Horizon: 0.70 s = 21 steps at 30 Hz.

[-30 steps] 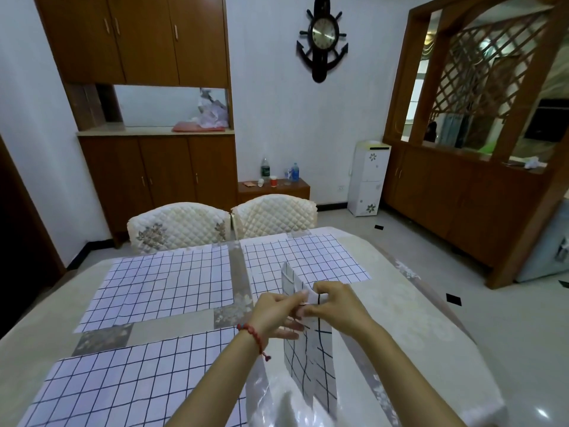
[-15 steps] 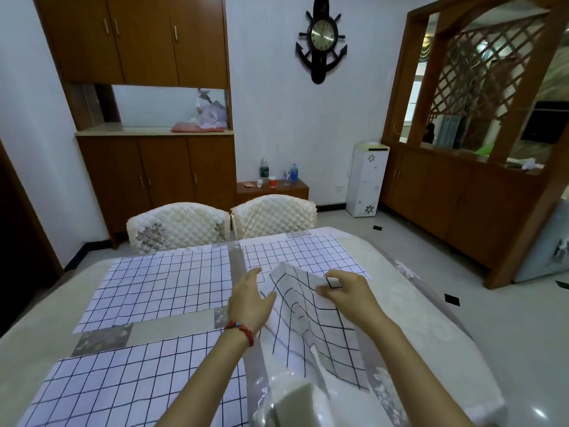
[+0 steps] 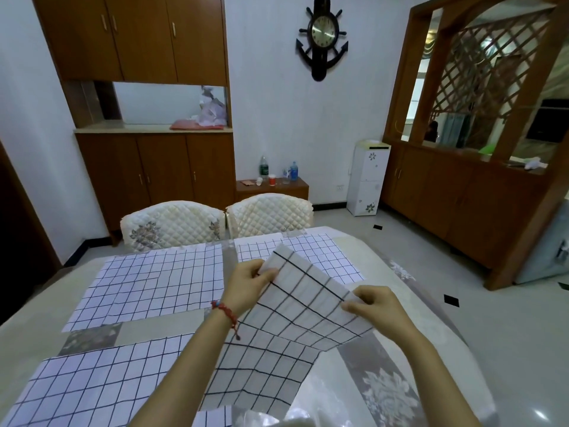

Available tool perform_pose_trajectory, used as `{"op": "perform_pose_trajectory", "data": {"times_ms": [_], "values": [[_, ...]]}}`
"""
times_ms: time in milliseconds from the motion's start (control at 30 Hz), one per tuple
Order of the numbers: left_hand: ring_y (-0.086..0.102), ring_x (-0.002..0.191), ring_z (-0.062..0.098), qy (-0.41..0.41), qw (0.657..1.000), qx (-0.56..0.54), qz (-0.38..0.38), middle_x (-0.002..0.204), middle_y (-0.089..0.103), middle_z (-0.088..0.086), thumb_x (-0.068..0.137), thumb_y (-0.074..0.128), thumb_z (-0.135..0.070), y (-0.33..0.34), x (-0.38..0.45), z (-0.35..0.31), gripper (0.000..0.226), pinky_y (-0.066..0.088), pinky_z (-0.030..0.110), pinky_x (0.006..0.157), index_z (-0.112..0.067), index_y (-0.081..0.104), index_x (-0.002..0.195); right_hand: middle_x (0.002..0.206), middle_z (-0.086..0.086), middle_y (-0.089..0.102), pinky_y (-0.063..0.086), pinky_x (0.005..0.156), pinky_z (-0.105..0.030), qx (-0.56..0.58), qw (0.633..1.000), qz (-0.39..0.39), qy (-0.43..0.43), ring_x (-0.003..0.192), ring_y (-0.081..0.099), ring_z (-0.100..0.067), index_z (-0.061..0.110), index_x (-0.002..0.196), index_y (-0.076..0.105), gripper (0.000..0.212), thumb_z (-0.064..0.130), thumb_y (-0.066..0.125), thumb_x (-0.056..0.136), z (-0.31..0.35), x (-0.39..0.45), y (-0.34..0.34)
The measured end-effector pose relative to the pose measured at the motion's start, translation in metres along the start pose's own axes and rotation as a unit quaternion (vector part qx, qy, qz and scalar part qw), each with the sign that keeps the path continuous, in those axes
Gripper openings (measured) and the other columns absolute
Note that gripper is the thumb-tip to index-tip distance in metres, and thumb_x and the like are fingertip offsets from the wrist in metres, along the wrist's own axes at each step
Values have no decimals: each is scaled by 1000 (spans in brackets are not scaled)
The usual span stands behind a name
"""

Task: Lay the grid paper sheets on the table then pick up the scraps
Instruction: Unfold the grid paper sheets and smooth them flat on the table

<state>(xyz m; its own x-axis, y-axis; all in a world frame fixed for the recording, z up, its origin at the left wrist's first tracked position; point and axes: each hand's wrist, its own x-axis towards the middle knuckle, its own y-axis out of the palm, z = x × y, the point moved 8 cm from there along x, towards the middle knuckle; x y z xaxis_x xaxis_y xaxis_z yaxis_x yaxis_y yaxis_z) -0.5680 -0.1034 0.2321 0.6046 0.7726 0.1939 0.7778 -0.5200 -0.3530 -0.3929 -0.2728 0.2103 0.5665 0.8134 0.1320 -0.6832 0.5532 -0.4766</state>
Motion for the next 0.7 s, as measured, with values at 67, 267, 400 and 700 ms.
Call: {"op": "perform_pose_trajectory", "data": {"times_ms": [67, 267, 400, 700], "values": [[46, 65, 17, -4, 999, -33, -30, 69, 50, 11, 85, 60, -9, -7, 1, 1, 18, 38, 27, 59, 6, 60, 75, 45, 11, 35, 25, 46, -15, 29, 1000, 0, 5, 41, 29, -3, 20, 43, 48, 42, 8, 70, 77, -12, -1, -15], [54, 79, 22, -45, 989, -61, -125, 80, 59, 13, 84, 62, -14, -8, -1, 4, 10, 44, 33, 70, -7, 62, 77, 67, -11, 53, 38, 61, -24, 102, 995, 9, 6, 64, 48, -16, -7, 76, 67, 16, 9, 68, 79, -21, 11, -35], [45, 118, 28, -102, 964, 67, -235, 131, 42, 12, 80, 68, -22, 0, -22, 0, 56, 43, 39, 95, -9, 44, 128, 57, -5, 37, 31, 54, -21, 117, 993, -1, -4, 55, 36, -12, 1, 55, 52, 32, 14, 74, 73, -11, 19, -32], [68, 78, 22, -185, 975, -111, -55, 78, 69, 4, 81, 60, -48, 98, -52, -12, 37, 57, 34, 68, -11, 67, 81, 51, 7, 35, 30, 53, -22, 32, 995, 81, -38, 48, 33, -6, 21, 53, 39, 42, 25, 79, 64, 12, 21, 7]]}}
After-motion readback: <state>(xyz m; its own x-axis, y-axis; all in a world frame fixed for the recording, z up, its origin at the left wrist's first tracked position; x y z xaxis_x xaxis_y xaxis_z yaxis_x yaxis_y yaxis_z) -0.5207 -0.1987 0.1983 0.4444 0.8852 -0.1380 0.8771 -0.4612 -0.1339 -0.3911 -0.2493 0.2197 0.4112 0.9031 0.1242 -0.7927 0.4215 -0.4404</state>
